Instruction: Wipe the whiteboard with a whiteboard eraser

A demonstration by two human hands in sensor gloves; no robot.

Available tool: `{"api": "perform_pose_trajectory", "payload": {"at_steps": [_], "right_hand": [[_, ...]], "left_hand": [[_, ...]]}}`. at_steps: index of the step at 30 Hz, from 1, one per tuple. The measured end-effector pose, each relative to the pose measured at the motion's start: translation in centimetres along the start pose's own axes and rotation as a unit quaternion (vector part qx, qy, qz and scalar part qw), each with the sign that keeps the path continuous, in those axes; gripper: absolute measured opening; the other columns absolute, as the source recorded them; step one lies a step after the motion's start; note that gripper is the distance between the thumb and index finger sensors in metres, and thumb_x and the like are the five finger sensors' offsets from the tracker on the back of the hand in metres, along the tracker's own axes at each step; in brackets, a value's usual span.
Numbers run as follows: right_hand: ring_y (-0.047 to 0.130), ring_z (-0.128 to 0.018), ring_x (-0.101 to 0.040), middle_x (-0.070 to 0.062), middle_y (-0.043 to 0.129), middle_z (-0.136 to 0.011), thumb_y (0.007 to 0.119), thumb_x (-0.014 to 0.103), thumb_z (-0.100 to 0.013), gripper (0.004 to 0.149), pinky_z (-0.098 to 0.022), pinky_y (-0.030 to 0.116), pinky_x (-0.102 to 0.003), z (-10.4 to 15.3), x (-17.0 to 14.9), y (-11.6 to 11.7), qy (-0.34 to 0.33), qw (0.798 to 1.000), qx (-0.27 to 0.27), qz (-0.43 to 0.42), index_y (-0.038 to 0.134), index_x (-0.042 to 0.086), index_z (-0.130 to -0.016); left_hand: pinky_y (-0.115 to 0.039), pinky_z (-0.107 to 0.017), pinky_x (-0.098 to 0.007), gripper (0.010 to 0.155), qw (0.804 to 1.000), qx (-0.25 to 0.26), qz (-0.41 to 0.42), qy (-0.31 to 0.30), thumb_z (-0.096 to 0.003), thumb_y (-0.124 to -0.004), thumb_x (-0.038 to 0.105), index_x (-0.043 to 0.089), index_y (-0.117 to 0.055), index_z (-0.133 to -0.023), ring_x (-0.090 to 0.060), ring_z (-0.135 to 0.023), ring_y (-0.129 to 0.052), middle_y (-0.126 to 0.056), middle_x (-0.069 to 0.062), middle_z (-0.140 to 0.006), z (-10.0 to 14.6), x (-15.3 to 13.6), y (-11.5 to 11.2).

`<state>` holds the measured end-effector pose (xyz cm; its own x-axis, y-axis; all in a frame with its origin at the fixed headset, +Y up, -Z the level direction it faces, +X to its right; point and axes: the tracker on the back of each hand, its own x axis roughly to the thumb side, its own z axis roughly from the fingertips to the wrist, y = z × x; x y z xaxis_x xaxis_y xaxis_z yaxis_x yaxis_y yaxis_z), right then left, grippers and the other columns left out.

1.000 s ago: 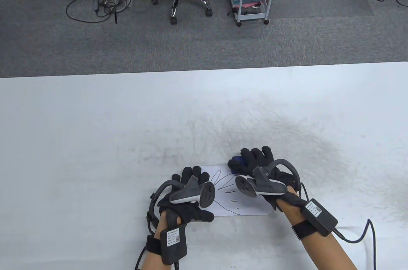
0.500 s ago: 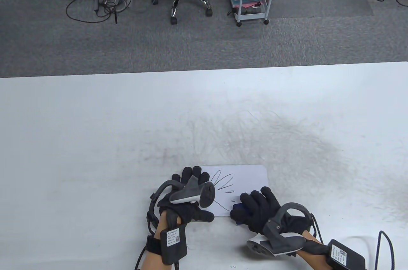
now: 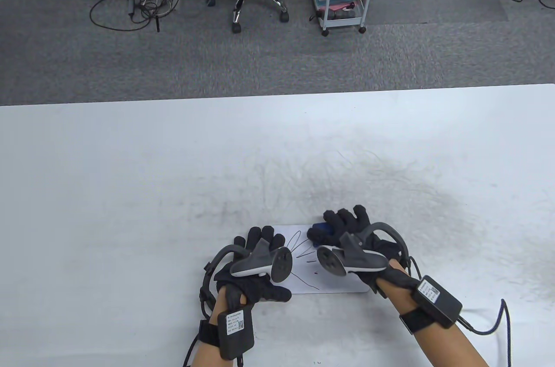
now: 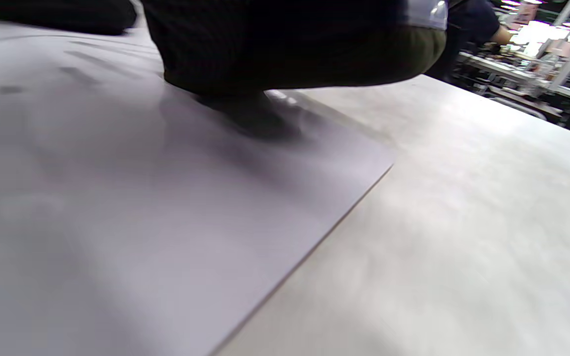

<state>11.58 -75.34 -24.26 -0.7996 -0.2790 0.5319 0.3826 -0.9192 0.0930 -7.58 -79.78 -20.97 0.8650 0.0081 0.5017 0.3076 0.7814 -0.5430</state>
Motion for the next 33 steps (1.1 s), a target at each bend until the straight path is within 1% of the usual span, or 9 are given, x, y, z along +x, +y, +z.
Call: {"api": "perform_pose_trajectory", "payload": {"at_steps": [4, 8, 11, 16, 21, 25, 29, 31, 33], "right_hand": [[0.058, -0.114, -0.045, -0.016, 0.048, -0.128, 0.066, 0.039, -0.063, 0.055, -0.080, 0.042, -0.074, -1.4, -0.8, -0.2, 0.020, 0.999, 0.022, -0.045, 0.043, 0.042, -0.112], [0.065, -0.110, -0.046, -0.018, 0.052, -0.126, 0.067, 0.039, -0.062, 0.055, -0.079, 0.049, -0.072, 0.2, 0.2, 0.2, -0.005, 1.000, -0.022, 0.011, 0.043, 0.039, -0.112], [0.070, -0.107, -0.046, -0.019, 0.056, -0.124, 0.068, 0.040, -0.061, 0.056, -0.077, 0.053, -0.071, 3.0, 1.8, 0.6, -0.048, 0.997, -0.051, 0.044, 0.045, 0.037, -0.112], [0.070, -0.106, -0.047, -0.021, 0.056, -0.124, 0.067, 0.041, -0.061, 0.057, -0.077, 0.055, -0.070, 8.8, 4.9, 1.0, -0.124, 0.987, -0.063, 0.085, 0.044, 0.037, -0.113], [0.070, -0.107, -0.046, -0.021, 0.055, -0.124, 0.067, 0.042, -0.061, 0.057, -0.078, 0.054, -0.070, 11.1, 6.5, 1.1, -0.156, 0.978, -0.070, 0.117, 0.044, 0.037, -0.113], [0.065, -0.111, -0.045, -0.018, 0.051, -0.127, 0.066, 0.042, -0.062, 0.057, -0.079, 0.046, -0.074, 9.4, 5.4, 0.8, -0.127, 0.988, -0.040, 0.075, 0.042, 0.039, -0.114], [0.059, -0.115, -0.044, -0.016, 0.046, -0.129, 0.065, 0.040, -0.064, 0.056, -0.080, 0.037, -0.076, 5.1, 2.9, 0.5, -0.051, 0.999, -0.008, 0.014, 0.039, 0.041, -0.114], [0.058, -0.115, -0.044, -0.016, 0.046, -0.129, 0.065, 0.039, -0.064, 0.056, -0.080, 0.036, -0.076, 1.8, 1.2, 0.2, -0.012, 1.000, 0.002, -0.021, 0.039, 0.042, -0.113], [0.058, -0.115, -0.044, -0.016, 0.046, -0.129, 0.065, 0.039, -0.064, 0.055, -0.080, 0.037, -0.076, 0.2, 0.5, 0.0, 0.005, 1.000, 0.000, -0.020, 0.040, 0.042, -0.113]], "left_hand": [[-0.023, -0.075, -0.068, 0.119, 1.000, 0.000, 0.000, 0.001, -0.0314, -0.057, 0.076, 0.012, 0.006, -0.109, -0.052, -0.103, -0.002, 0.010, -0.024, -0.112, 0.0, 0.0, 0.0], [-0.022, -0.075, -0.068, 0.119, 1.000, -0.002, 0.001, 0.001, -0.0316, -0.057, 0.076, 0.012, 0.006, -0.109, -0.052, -0.103, -0.001, 0.010, -0.023, -0.112, 0.0, 0.0, 0.0], [-0.022, -0.075, -0.068, 0.118, 1.000, -0.002, 0.001, 0.001, -0.0317, -0.057, 0.076, 0.012, 0.006, -0.109, -0.052, -0.103, -0.001, 0.010, -0.023, -0.112, 0.0, 0.0, 0.0], [-0.022, -0.074, -0.068, 0.119, 1.000, -0.002, 0.001, -0.001, -0.0313, -0.057, 0.076, 0.012, 0.006, -0.109, -0.053, -0.103, -0.001, 0.010, -0.023, -0.112, 0.0, 0.0, 0.0], [-0.022, -0.074, -0.068, 0.119, 1.000, -0.001, 0.001, -0.001, -0.0314, -0.057, 0.076, 0.012, 0.006, -0.109, -0.053, -0.103, -0.002, 0.010, -0.023, -0.112, 0.0, 0.0, 0.0], [-0.022, -0.074, -0.069, 0.118, 1.000, -0.001, 0.001, -0.002, -0.0316, -0.057, 0.076, 0.012, 0.006, -0.109, -0.053, -0.103, -0.001, 0.010, -0.023, -0.112, 0.0, 0.0, 0.0], [-0.022, -0.074, -0.069, 0.118, 1.000, 0.000, 0.002, -0.003, -0.0317, -0.057, 0.076, 0.012, 0.006, -0.109, -0.053, -0.103, -0.002, 0.010, -0.023, -0.112, 0.0, -0.1, 0.0], [-0.022, -0.074, -0.069, 0.118, 1.000, -0.001, 0.003, -0.004, -0.0319, -0.058, 0.076, 0.012, 0.006, -0.109, -0.053, -0.103, -0.001, 0.010, -0.023, -0.112, 0.0, -0.1, 0.0], [-0.022, -0.074, -0.069, 0.118, 1.000, -0.001, 0.004, -0.005, -0.0319, -0.058, 0.076, 0.012, 0.006, -0.109, -0.053, -0.103, -0.001, 0.010, -0.023, -0.112, 0.0, -0.1, -0.1]]}}
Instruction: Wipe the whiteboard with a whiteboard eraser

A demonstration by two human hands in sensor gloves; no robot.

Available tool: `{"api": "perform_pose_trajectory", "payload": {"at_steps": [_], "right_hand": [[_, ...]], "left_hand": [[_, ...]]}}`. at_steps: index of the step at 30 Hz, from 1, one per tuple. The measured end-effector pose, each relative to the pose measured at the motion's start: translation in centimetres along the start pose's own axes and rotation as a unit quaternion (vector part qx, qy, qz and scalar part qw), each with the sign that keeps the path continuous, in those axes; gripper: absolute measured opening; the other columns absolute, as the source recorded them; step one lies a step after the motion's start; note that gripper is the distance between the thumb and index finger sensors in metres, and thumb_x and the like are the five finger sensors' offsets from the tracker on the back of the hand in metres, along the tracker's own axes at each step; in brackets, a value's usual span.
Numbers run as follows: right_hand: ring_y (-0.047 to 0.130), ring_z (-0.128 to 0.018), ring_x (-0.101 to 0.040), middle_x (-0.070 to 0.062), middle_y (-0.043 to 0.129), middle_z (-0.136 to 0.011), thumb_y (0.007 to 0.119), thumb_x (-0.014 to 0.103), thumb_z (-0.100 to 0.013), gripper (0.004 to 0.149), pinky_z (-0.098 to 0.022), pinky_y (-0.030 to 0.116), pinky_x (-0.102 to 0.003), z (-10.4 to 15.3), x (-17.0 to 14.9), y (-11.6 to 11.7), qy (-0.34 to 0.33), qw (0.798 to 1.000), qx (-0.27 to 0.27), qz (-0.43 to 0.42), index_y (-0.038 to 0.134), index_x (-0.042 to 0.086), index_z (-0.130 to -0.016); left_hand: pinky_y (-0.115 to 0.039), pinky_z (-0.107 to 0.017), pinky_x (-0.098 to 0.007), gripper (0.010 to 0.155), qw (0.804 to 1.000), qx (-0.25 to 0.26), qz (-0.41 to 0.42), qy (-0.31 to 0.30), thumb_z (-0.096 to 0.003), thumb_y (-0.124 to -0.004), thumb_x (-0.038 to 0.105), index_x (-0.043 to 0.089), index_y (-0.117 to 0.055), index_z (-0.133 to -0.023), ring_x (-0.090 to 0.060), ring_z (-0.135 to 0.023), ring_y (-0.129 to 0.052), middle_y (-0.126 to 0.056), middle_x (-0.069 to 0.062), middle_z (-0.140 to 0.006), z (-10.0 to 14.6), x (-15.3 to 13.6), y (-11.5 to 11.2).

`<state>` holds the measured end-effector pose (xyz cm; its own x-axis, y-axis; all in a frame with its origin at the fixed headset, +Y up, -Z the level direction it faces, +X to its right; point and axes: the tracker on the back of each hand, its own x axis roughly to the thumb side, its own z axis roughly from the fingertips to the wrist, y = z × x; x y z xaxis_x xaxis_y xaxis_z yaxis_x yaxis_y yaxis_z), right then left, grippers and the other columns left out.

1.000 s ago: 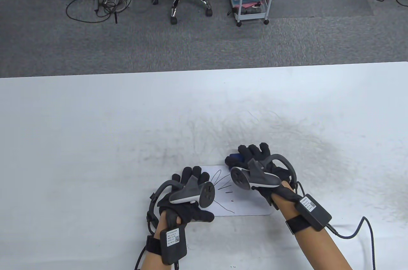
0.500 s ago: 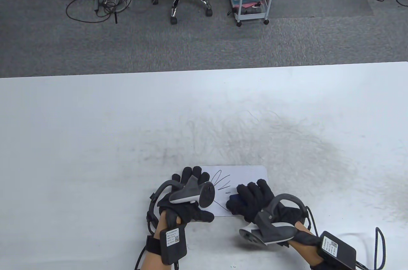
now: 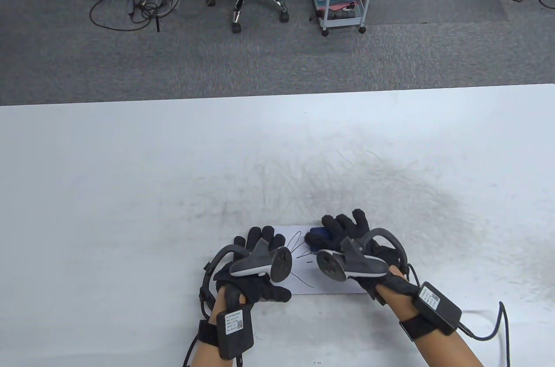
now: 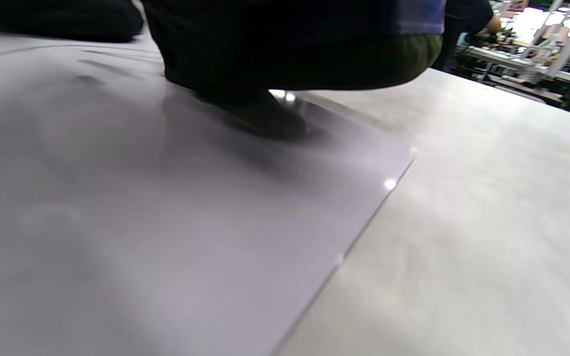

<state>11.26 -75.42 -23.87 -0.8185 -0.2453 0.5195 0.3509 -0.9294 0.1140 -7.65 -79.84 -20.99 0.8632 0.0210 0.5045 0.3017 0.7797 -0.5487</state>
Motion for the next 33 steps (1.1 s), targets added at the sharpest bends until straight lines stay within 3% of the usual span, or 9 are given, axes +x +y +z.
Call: {"api": "perform_pose_trajectory", "payload": {"at_steps": [3, 9, 13, 18, 22, 29, 33], "right_hand": [[0.060, -0.114, -0.045, -0.016, 0.048, -0.128, 0.065, 0.039, -0.063, 0.055, -0.080, 0.039, -0.075, -1.6, -0.3, -0.3, 0.012, 1.000, 0.006, -0.018, 0.041, 0.042, -0.112], [0.066, -0.110, -0.046, -0.019, 0.052, -0.126, 0.066, 0.040, -0.063, 0.056, -0.079, 0.045, -0.074, 0.1, 1.0, 0.0, -0.015, 0.998, -0.033, 0.050, 0.042, 0.039, -0.113], [0.071, -0.106, -0.046, -0.020, 0.056, -0.124, 0.066, 0.041, -0.062, 0.056, -0.077, 0.051, -0.072, 3.8, 3.2, 0.7, -0.086, 0.989, -0.077, 0.097, 0.043, 0.037, -0.113], [0.070, -0.106, -0.047, -0.021, 0.056, -0.124, 0.066, 0.041, -0.061, 0.057, -0.077, 0.052, -0.072, 8.9, 5.3, 1.4, -0.148, 0.979, -0.085, 0.107, 0.043, 0.036, -0.113], [0.070, -0.107, -0.046, -0.020, 0.055, -0.124, 0.066, 0.042, -0.061, 0.056, -0.077, 0.051, -0.072, 10.4, 5.9, 1.3, -0.168, 0.976, -0.074, 0.116, 0.044, 0.038, -0.113], [0.063, -0.112, -0.044, -0.018, 0.050, -0.127, 0.065, 0.041, -0.062, 0.056, -0.079, 0.043, -0.075, 8.3, 5.3, 0.5, -0.138, 0.985, -0.036, 0.097, 0.042, 0.040, -0.113], [0.060, -0.114, -0.044, -0.017, 0.047, -0.128, 0.065, 0.040, -0.063, 0.056, -0.080, 0.039, -0.075, 4.2, 3.3, -0.1, -0.079, 0.995, -0.005, 0.061, 0.040, 0.041, -0.113]], "left_hand": [[-0.022, -0.074, -0.069, 0.118, 1.000, 0.000, 0.000, 0.000, -0.0320, -0.057, 0.076, 0.012, 0.006, -0.109, -0.053, -0.103, -0.001, 0.010, -0.023, -0.112, 0.0, 0.0, 0.0], [-0.022, -0.074, -0.068, 0.118, 1.000, 0.000, -0.001, 0.002, -0.0317, -0.057, 0.076, 0.012, 0.006, -0.109, -0.053, -0.103, -0.001, 0.010, -0.023, -0.112, 0.0, 0.0, 0.0], [-0.022, -0.074, -0.068, 0.118, 1.000, 0.002, -0.001, 0.002, -0.0315, -0.057, 0.076, 0.012, 0.006, -0.109, -0.053, -0.103, -0.001, 0.010, -0.023, -0.112, 0.0, 0.0, 0.0], [-0.022, -0.074, -0.068, 0.118, 1.000, 0.002, -0.002, 0.001, -0.0314, -0.057, 0.076, 0.012, 0.006, -0.109, -0.053, -0.103, -0.001, 0.010, -0.023, -0.112, 0.0, 0.0, 0.0], [-0.022, -0.074, -0.069, 0.119, 1.000, 0.002, -0.002, 0.001, -0.0314, -0.057, 0.076, 0.012, 0.006, -0.109, -0.053, -0.103, -0.001, 0.010, -0.023, -0.112, 0.0, 0.0, 0.0], [-0.022, -0.074, -0.069, 0.118, 1.000, 0.002, -0.001, 0.000, -0.0317, -0.058, 0.076, 0.012, 0.006, -0.109, -0.053, -0.103, -0.001, 0.010, -0.023, -0.112, 0.0, 0.0, 0.0], [-0.022, -0.074, -0.069, 0.118, 1.000, 0.002, -0.001, -0.001, -0.0318, -0.058, 0.076, 0.012, 0.006, -0.109, -0.053, -0.103, -0.001, 0.010, -0.023, -0.112, 0.0, 0.0, 0.0]]}}
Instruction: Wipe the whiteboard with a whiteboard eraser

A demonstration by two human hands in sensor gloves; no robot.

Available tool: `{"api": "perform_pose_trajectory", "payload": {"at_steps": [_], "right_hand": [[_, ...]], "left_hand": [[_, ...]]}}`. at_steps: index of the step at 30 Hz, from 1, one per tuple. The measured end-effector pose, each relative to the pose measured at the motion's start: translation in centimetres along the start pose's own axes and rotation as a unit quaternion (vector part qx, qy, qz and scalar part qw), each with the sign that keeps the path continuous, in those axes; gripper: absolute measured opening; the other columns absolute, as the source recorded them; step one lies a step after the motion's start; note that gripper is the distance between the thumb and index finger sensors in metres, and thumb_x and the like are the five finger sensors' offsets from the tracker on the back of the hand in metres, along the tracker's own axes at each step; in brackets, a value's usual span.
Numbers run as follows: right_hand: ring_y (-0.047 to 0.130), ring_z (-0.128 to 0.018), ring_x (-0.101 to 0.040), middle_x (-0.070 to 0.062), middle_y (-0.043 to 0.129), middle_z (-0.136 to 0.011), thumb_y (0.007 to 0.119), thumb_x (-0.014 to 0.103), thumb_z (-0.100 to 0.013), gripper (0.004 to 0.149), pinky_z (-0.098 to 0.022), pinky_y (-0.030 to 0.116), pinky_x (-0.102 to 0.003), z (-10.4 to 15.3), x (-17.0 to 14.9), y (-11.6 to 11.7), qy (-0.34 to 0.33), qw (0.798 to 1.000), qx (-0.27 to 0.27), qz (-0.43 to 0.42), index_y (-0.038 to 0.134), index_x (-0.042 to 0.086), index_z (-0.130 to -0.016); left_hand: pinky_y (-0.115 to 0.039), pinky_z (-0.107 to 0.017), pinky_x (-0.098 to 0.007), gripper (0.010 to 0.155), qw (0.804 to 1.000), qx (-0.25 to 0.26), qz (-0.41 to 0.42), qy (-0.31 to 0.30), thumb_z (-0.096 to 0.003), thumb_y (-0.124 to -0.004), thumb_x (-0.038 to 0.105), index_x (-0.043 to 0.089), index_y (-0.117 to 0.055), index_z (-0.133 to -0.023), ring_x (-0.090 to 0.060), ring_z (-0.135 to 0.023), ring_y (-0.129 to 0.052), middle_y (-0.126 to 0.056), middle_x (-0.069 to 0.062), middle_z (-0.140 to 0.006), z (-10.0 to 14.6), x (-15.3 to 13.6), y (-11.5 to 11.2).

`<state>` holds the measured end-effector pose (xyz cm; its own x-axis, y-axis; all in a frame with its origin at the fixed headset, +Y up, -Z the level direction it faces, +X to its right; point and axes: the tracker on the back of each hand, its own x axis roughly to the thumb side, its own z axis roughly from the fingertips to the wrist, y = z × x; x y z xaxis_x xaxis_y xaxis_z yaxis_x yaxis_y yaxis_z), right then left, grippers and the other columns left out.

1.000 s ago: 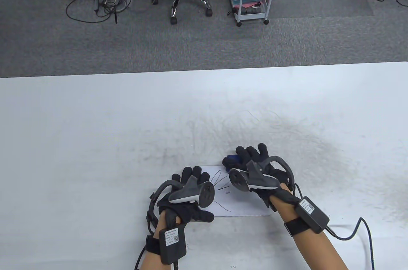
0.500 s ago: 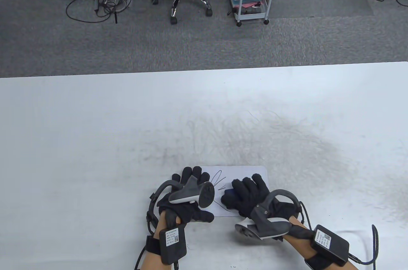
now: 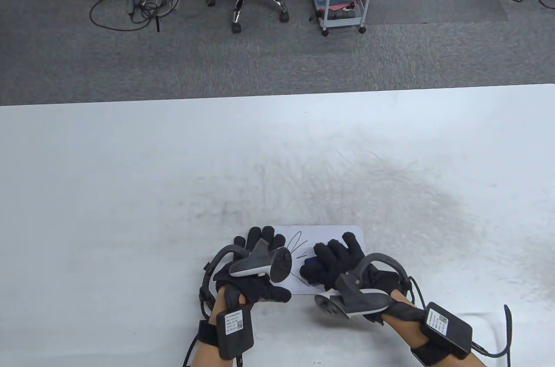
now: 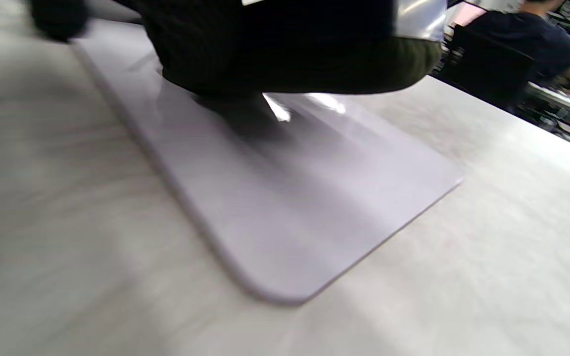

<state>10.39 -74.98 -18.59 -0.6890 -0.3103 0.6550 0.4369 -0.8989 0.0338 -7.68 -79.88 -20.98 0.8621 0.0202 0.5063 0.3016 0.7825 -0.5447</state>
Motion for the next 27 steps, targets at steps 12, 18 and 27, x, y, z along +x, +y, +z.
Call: {"api": "perform_pose_trajectory", "payload": {"at_steps": [12, 18, 27], "right_hand": [[0.062, -0.112, -0.045, -0.017, 0.049, -0.127, 0.065, 0.040, -0.063, 0.055, -0.080, 0.042, -0.074, -5.4, -3.7, -0.3, 0.062, 0.998, 0.008, -0.030, 0.041, 0.041, -0.113], [0.070, -0.107, -0.046, -0.020, 0.055, -0.124, 0.066, 0.041, -0.062, 0.056, -0.078, 0.053, -0.071, -1.4, -0.6, 0.3, -0.009, 0.998, -0.049, 0.024, 0.043, 0.038, -0.113], [0.069, -0.107, -0.046, -0.021, 0.055, -0.124, 0.066, 0.041, -0.062, 0.056, -0.078, 0.054, -0.070, 4.5, 4.1, 0.4, -0.085, 0.992, -0.063, 0.068, 0.043, 0.037, -0.113]], "left_hand": [[-0.022, -0.074, -0.069, 0.118, 1.000, -0.001, 0.002, -0.001, -0.0319, -0.058, 0.076, 0.012, 0.006, -0.109, -0.053, -0.103, -0.001, 0.010, -0.023, -0.112, 0.0, 0.0, 0.0], [-0.022, -0.074, -0.069, 0.118, 1.000, -0.001, 0.001, 0.000, -0.0318, -0.058, 0.076, 0.012, 0.006, -0.109, -0.053, -0.103, -0.001, 0.010, -0.023, -0.112, 0.0, 0.0, 0.0], [-0.021, -0.074, -0.069, 0.119, 1.000, 0.000, 0.001, 0.000, -0.0315, -0.058, 0.076, 0.012, 0.006, -0.109, -0.053, -0.103, -0.001, 0.010, -0.023, -0.112, 0.0, 0.0, 0.0]]}}
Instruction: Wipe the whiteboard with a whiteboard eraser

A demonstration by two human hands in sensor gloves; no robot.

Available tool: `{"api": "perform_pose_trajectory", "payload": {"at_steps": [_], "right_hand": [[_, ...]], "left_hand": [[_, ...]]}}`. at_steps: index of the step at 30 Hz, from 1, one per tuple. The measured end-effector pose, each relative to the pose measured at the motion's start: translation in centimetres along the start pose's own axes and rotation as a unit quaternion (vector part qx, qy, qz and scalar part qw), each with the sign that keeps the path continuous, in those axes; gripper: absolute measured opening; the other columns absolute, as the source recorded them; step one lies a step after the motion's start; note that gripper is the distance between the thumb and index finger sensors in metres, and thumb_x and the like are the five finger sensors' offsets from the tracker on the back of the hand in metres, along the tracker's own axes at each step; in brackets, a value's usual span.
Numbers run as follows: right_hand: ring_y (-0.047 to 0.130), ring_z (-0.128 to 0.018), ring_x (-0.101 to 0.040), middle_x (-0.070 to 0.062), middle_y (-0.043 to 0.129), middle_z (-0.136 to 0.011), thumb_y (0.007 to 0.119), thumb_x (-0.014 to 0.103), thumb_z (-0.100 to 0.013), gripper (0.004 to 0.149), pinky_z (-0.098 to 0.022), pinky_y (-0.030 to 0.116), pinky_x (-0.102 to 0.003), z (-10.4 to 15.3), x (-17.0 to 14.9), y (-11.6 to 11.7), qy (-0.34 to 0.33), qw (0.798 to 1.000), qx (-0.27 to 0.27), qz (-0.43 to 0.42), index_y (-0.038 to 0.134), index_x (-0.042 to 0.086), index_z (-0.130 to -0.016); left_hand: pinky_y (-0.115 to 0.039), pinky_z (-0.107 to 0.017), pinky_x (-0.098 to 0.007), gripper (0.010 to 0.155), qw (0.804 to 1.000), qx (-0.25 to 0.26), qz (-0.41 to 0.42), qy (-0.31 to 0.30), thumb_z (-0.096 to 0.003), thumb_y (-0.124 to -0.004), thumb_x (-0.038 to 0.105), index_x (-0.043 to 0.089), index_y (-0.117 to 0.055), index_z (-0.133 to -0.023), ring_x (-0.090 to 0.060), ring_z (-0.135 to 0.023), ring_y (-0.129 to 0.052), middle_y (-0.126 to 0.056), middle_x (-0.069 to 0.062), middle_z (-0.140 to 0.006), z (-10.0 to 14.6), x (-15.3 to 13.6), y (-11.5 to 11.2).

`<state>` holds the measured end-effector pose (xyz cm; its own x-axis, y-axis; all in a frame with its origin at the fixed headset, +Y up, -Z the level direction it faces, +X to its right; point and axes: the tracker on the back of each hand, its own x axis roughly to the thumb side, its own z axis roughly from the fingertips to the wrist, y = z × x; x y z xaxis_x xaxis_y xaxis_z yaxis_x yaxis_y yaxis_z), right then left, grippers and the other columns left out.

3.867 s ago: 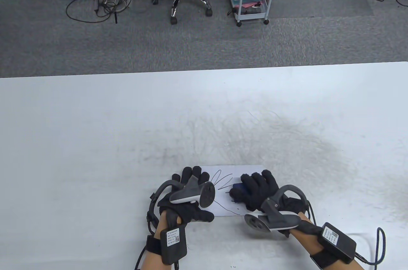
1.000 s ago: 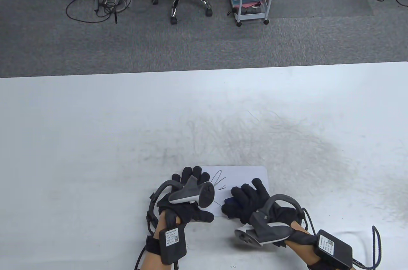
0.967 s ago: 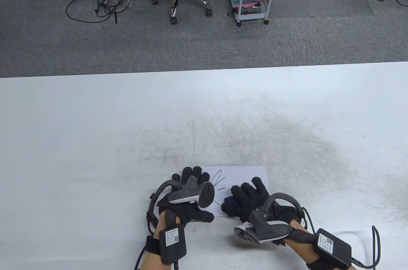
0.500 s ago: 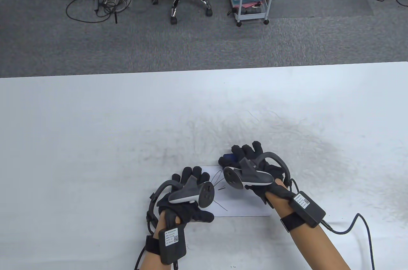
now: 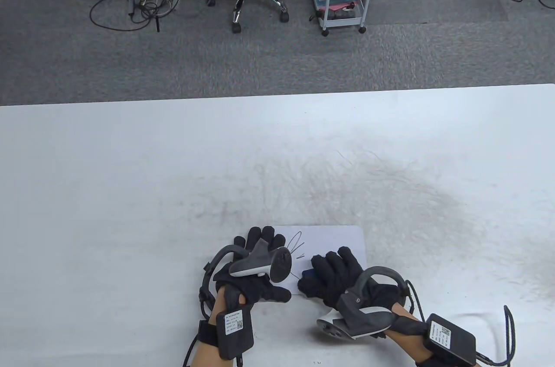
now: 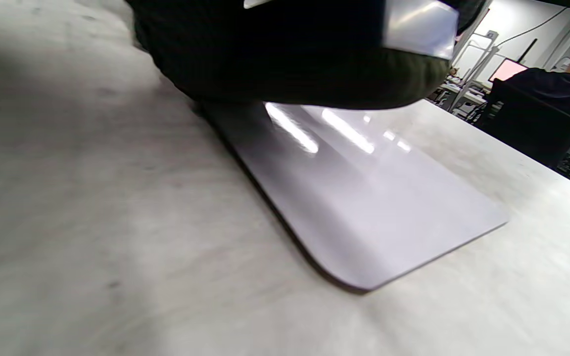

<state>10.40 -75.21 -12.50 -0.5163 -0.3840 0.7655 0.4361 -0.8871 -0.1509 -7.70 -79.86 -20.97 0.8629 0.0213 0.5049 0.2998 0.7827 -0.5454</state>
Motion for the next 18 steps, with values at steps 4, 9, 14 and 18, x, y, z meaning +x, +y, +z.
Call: {"api": "perform_pose_trajectory", "payload": {"at_steps": [4, 9, 14, 18], "right_hand": [[0.068, -0.108, -0.046, -0.020, 0.054, -0.125, 0.065, 0.042, -0.062, 0.056, -0.078, 0.051, -0.072, 0.1, 0.4, -0.2, -0.002, 1.000, 0.001, 0.011, 0.043, 0.039, -0.113], [0.064, -0.112, -0.045, -0.018, 0.051, -0.127, 0.066, 0.040, -0.062, 0.056, -0.079, 0.046, -0.075, -1.7, -0.9, -0.2, 0.034, 0.999, 0.026, -0.021, 0.043, 0.040, -0.113], [0.061, -0.114, -0.045, -0.017, 0.048, -0.128, 0.066, 0.039, -0.063, 0.056, -0.080, 0.044, -0.075, -5.9, -4.6, 0.4, 0.101, 0.992, 0.051, -0.063, 0.041, 0.041, -0.113], [0.061, -0.114, -0.045, -0.016, 0.049, -0.128, 0.065, 0.039, -0.063, 0.055, -0.080, 0.044, -0.074, -9.0, -7.5, 1.1, 0.149, 0.984, 0.051, -0.089, 0.040, 0.042, -0.112]], "left_hand": [[-0.021, -0.074, -0.069, 0.118, 1.000, 0.001, 0.001, 0.000, -0.0317, -0.058, 0.076, 0.013, 0.006, -0.109, -0.053, -0.103, -0.001, 0.010, -0.023, -0.112, 0.0, 0.0, 0.0], [-0.021, -0.074, -0.069, 0.119, 1.000, 0.001, 0.002, -0.001, -0.0316, -0.058, 0.076, 0.013, 0.006, -0.109, -0.053, -0.103, -0.001, 0.010, -0.023, -0.112, 0.0, 0.0, 0.0], [-0.022, -0.074, -0.069, 0.118, 1.000, 0.002, 0.001, -0.001, -0.0317, -0.058, 0.076, 0.012, 0.006, -0.109, -0.053, -0.103, -0.001, 0.010, -0.023, -0.112, 0.0, 0.0, 0.0], [-0.022, -0.074, -0.069, 0.119, 1.000, 0.003, 0.001, -0.001, -0.0317, -0.058, 0.076, 0.012, 0.005, -0.109, -0.053, -0.103, -0.001, 0.010, -0.023, -0.113, 0.0, 0.0, 0.0]]}}
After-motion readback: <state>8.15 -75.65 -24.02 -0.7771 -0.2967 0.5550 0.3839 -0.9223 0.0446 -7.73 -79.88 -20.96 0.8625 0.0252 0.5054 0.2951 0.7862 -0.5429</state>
